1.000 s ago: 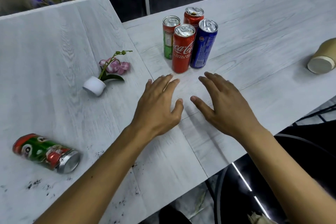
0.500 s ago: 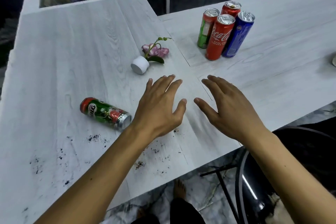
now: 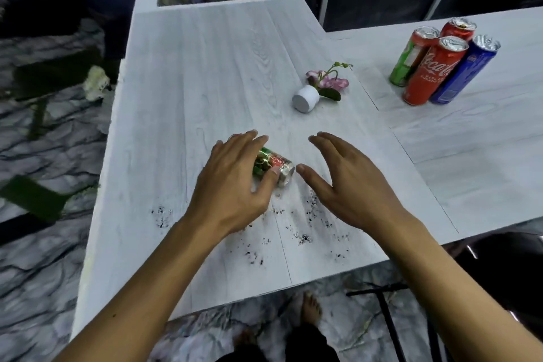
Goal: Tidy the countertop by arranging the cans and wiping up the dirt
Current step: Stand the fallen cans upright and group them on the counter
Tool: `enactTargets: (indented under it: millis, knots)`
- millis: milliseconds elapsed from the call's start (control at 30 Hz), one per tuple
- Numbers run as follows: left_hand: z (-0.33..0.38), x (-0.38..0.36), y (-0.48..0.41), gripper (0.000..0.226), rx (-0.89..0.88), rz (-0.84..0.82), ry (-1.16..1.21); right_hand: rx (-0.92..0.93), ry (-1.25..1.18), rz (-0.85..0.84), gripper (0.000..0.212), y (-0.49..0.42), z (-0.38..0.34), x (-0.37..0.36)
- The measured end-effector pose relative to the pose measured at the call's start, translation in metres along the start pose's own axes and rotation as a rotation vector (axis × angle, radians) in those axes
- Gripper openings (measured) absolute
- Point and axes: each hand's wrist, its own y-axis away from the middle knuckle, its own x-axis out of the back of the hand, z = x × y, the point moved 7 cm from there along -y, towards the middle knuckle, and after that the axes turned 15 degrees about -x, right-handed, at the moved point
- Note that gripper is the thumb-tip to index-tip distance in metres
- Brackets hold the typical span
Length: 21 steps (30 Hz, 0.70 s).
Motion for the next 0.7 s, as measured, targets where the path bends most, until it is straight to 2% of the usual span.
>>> enactTargets:
  millis: [467,700]
  knots:
    - [-0.058,0.015,0.043,0.062,0.109,0.021,0.020,0.057,-0.001,-0.057,0.064,-0.021,-0.066,-0.033]
    - [-0.072,0.003,0.050,0.063,0.123,-0.016,0.055,0.016,0.147,-0.169,0.068,-0.043,-0.076,-0.053]
